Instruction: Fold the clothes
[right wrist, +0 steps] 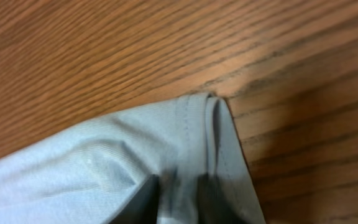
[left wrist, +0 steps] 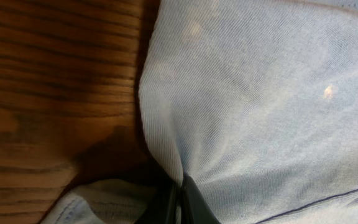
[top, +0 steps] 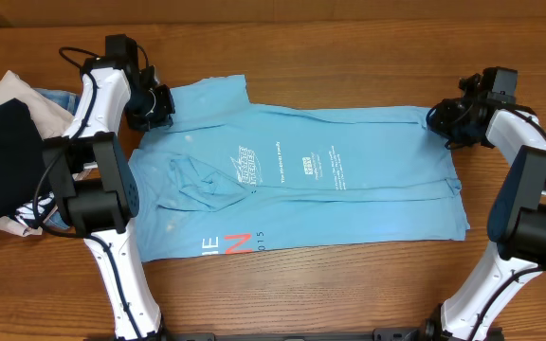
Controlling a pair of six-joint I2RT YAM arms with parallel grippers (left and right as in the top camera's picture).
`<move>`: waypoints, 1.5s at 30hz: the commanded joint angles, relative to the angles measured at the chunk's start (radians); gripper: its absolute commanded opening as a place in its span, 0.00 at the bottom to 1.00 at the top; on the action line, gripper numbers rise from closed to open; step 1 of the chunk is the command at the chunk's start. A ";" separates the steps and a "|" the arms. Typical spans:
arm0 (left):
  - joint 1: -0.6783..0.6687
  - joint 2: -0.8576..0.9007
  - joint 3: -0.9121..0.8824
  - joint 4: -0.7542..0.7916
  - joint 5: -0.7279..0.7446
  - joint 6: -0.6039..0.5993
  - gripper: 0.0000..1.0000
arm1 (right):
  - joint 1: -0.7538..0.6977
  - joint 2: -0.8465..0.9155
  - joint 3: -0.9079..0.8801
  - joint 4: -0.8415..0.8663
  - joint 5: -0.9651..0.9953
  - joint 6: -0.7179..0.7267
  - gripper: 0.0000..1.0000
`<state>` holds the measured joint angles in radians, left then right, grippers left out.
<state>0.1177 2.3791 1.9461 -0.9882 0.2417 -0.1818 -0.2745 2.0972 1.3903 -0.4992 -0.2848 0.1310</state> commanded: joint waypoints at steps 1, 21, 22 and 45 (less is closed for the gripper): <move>-0.008 -0.040 0.020 -0.003 -0.016 -0.010 0.05 | 0.000 0.007 0.017 0.004 -0.008 -0.005 0.14; -0.008 -0.040 0.020 -0.010 -0.016 -0.010 0.05 | 0.000 0.007 0.017 -0.052 0.003 -0.005 0.26; -0.008 -0.040 0.020 -0.010 -0.016 -0.010 0.05 | 0.000 0.007 0.017 -0.058 0.003 -0.005 0.26; -0.008 -0.040 0.020 -0.010 -0.016 -0.010 0.05 | -0.030 -0.005 0.070 -0.135 0.002 -0.001 0.31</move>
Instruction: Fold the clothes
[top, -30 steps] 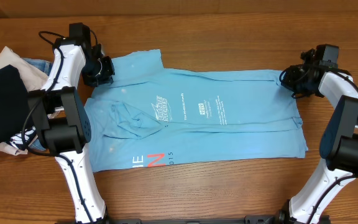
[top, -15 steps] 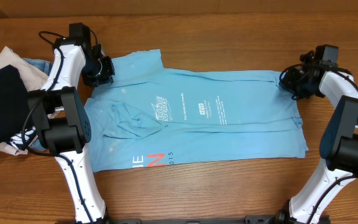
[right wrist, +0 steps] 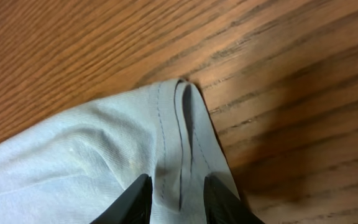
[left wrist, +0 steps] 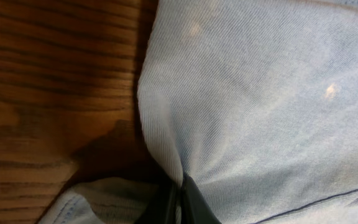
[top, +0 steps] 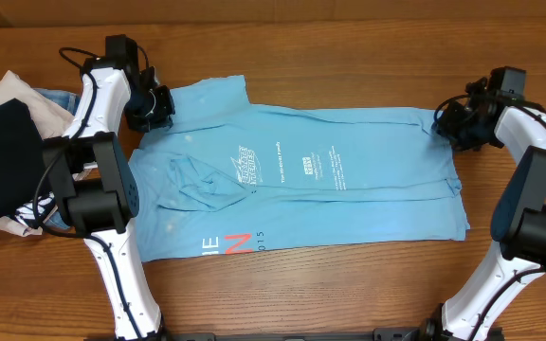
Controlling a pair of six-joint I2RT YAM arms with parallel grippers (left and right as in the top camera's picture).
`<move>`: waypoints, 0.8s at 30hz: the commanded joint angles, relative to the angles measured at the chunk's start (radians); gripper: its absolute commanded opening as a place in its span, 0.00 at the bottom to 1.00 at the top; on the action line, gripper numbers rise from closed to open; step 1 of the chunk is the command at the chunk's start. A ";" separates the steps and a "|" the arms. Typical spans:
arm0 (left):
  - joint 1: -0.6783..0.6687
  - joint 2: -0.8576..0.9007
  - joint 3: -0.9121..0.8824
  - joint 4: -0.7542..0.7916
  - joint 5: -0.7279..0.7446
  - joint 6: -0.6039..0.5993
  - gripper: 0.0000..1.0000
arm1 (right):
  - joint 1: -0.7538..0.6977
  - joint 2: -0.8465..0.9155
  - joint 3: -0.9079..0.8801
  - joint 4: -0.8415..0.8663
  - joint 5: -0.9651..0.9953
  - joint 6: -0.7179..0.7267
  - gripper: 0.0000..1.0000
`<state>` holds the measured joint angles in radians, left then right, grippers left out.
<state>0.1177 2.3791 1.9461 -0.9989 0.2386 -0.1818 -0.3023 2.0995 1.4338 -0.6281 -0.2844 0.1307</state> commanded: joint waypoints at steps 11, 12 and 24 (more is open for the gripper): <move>-0.008 -0.040 0.020 0.000 -0.013 -0.010 0.06 | 0.026 -0.006 -0.013 0.019 0.002 -0.001 0.32; -0.008 -0.040 0.020 0.000 -0.013 -0.010 0.06 | 0.033 -0.003 -0.015 0.031 0.002 -0.001 0.32; -0.008 -0.040 0.020 -0.005 -0.013 -0.009 0.06 | 0.033 -0.003 -0.008 0.034 0.066 0.000 0.33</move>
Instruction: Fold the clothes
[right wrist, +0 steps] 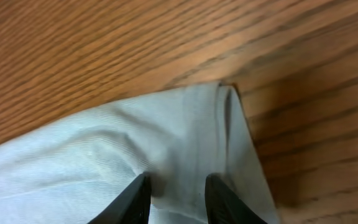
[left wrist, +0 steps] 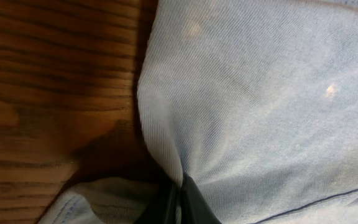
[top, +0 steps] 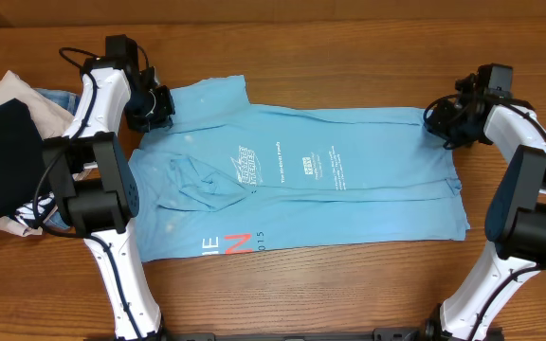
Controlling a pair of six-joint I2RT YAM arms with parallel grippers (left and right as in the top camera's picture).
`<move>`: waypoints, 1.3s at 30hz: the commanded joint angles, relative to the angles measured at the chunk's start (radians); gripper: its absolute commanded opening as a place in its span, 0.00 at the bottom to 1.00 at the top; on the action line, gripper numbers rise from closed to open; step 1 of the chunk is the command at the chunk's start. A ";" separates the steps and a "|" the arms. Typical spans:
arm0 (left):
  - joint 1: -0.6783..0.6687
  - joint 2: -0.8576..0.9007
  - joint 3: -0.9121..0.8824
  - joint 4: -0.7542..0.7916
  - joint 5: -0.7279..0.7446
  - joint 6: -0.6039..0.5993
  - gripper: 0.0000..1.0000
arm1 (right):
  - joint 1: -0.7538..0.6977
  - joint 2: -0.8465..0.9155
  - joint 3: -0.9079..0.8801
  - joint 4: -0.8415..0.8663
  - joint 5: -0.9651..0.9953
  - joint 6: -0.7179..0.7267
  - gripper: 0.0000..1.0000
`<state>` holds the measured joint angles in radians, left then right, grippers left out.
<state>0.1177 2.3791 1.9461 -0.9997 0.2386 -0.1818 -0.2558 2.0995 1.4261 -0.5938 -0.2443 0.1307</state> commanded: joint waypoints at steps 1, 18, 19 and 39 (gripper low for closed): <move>-0.007 -0.040 0.020 -0.005 -0.013 -0.009 0.06 | -0.017 -0.003 0.010 -0.014 0.026 0.003 0.33; -0.007 -0.040 0.020 -0.007 -0.014 -0.009 0.06 | -0.019 0.017 -0.025 0.016 0.018 0.003 0.36; -0.007 -0.040 0.020 -0.008 -0.014 -0.009 0.06 | -0.019 0.022 -0.025 0.021 0.003 0.003 0.36; -0.007 -0.045 0.025 -0.006 -0.039 -0.009 0.04 | -0.024 0.015 -0.004 0.050 -0.006 0.034 0.04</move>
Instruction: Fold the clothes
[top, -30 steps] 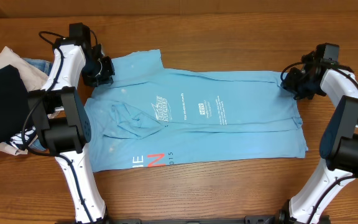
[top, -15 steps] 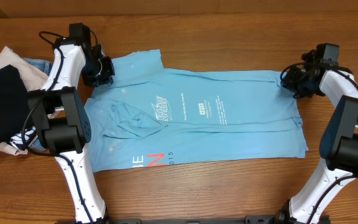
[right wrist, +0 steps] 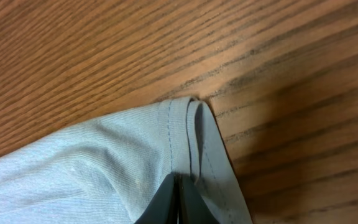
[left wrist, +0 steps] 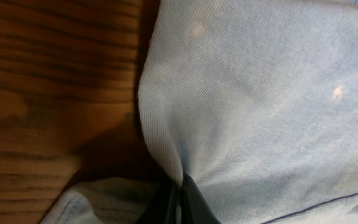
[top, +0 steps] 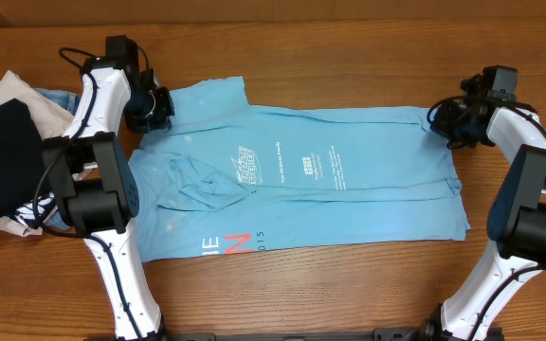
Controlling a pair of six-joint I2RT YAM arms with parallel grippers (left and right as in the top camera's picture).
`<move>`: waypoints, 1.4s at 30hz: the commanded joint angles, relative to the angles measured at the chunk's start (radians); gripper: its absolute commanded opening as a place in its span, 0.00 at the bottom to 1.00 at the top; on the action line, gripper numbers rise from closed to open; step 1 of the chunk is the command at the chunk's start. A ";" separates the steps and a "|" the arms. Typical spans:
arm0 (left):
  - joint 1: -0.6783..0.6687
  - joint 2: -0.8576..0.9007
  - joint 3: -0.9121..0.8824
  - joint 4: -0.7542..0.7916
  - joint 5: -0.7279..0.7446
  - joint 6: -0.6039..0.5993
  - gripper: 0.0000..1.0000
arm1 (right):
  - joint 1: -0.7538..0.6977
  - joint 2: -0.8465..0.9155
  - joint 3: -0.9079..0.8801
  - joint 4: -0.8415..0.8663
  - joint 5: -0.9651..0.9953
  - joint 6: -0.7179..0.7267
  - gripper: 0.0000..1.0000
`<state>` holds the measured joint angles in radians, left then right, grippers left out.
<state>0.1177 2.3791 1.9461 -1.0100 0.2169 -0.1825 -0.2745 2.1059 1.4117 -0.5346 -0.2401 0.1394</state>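
Observation:
A light blue T-shirt with white print lies flat across the wooden table, its long side running left to right. My left gripper sits at the shirt's far left corner. In the left wrist view the left gripper is shut on a pinched ridge of blue fabric. My right gripper is at the shirt's far right corner. In the right wrist view the right gripper is shut on the stitched hem, down on the table.
A heap of other clothes lies at the left edge, with a dark navy piece on top of beige and pale blue ones. Bare wooden table surrounds the shirt. Both arm bases stand at the near edge.
My right gripper was open, its fingers either side of the shirt's far right corner. It is now shut on the hem there. My left gripper still holds the same pinch of fabric.
My left gripper stayed shut on the shirt's far left corner throughout. My right gripper stood open at the far right corner, a little further right at 2.1 s ago and further left at 1.3 s ago. It is now shut on the hem. The shirt has not moved.

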 commanded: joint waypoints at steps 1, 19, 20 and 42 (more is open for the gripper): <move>-0.006 -0.050 0.032 0.005 -0.018 -0.008 0.04 | -0.008 0.003 0.022 -0.021 -0.014 0.026 0.04; -0.008 -0.107 0.072 -0.007 -0.018 -0.005 0.05 | -0.007 -0.018 0.052 -0.096 0.028 0.024 0.37; -0.008 -0.107 0.072 -0.008 -0.018 -0.005 0.05 | -0.007 -0.018 0.043 -0.081 0.023 0.024 0.38; -0.009 -0.107 0.072 -0.018 -0.018 -0.005 0.05 | 0.030 -0.008 -0.002 -0.015 0.075 0.048 0.36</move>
<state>0.1177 2.3009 1.9984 -1.0229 0.2085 -0.1844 -0.2333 2.1056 1.4185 -0.5499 -0.2199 0.1650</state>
